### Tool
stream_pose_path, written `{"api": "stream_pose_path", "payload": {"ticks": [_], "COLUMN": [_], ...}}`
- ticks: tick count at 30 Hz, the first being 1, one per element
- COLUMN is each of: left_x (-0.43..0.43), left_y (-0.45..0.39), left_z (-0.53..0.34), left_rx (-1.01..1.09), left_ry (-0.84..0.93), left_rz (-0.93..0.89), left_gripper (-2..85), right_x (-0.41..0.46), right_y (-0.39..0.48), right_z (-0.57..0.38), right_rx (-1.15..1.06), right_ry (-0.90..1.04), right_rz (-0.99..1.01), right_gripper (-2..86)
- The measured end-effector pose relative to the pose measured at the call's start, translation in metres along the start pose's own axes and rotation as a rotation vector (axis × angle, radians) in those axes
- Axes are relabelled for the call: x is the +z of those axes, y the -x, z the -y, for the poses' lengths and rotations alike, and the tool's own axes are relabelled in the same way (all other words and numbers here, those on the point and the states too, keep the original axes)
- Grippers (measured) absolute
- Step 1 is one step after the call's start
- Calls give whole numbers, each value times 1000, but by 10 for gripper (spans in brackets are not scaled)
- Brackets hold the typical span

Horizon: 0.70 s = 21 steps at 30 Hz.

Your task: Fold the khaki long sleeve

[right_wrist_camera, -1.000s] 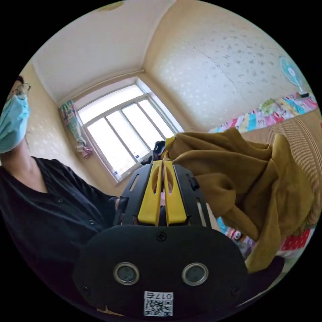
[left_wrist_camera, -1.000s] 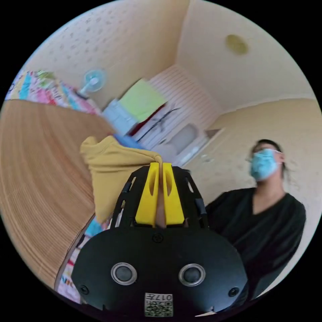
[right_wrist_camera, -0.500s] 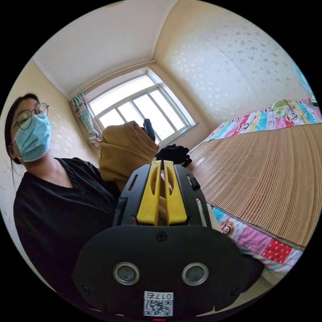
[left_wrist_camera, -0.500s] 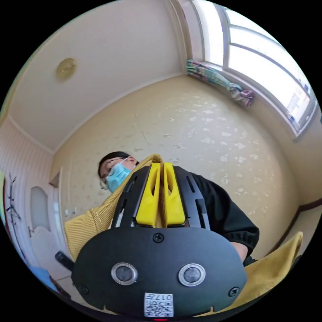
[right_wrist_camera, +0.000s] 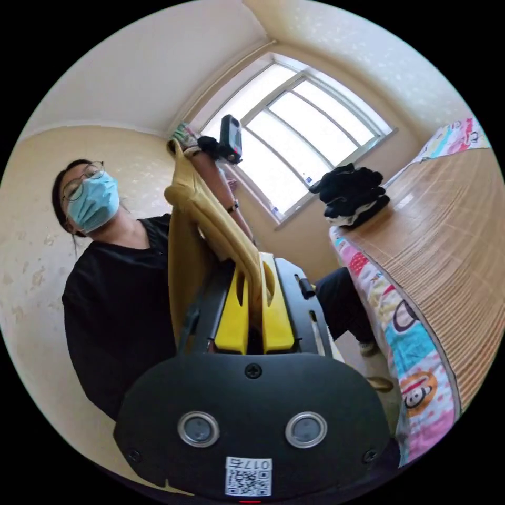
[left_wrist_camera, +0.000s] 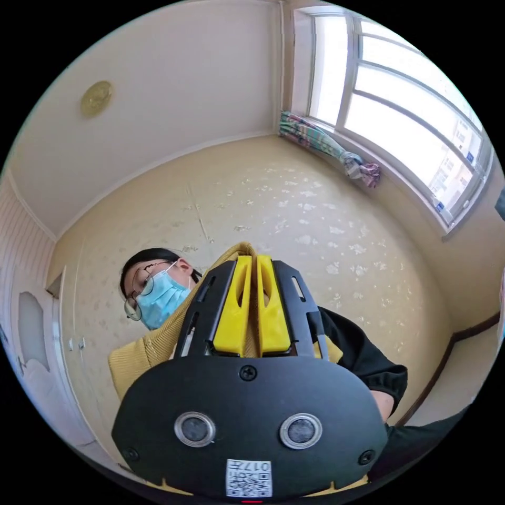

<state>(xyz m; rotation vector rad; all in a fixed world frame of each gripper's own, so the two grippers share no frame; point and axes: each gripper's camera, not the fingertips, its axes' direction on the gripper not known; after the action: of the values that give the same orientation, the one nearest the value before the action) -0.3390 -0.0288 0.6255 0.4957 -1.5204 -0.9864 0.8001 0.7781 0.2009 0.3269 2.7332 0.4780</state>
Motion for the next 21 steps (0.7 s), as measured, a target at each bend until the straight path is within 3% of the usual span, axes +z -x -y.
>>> {"api": "stream_pose_path", "payload": {"ticks": [2,5,8,13,15,18,21], "left_x": [7,24,55,134,162,195,235], "left_y": [-9,-43,-82,-99,-75,-44,-28], "left_z": [11,43,77,101,88,62,42], "left_rx": [-29,-93,-167,-243,-173,3,236], "left_ry": [41,166,317,508,570,400,244], "left_rz": [106,438,874,1780,1971,2147,2099], "left_gripper": [-2,-3,-5,-8,-8,-9,-9], "right_x": [-29,-60,-60,-4,33,95,136], "right_y": [21,90,178,271,287,299,310], "right_z": [4,24,59,87,91,99,102], "right_rx": [67,7,-42,-218,-355,-614,-823], "right_ry": [-144,-314,-436,-795,-925,-1074,-1157], "right_rz": [-176,-437,-784,-987,-1030,-1105,-1147], "right_gripper": [53,52,52,51,51,51,51]}}
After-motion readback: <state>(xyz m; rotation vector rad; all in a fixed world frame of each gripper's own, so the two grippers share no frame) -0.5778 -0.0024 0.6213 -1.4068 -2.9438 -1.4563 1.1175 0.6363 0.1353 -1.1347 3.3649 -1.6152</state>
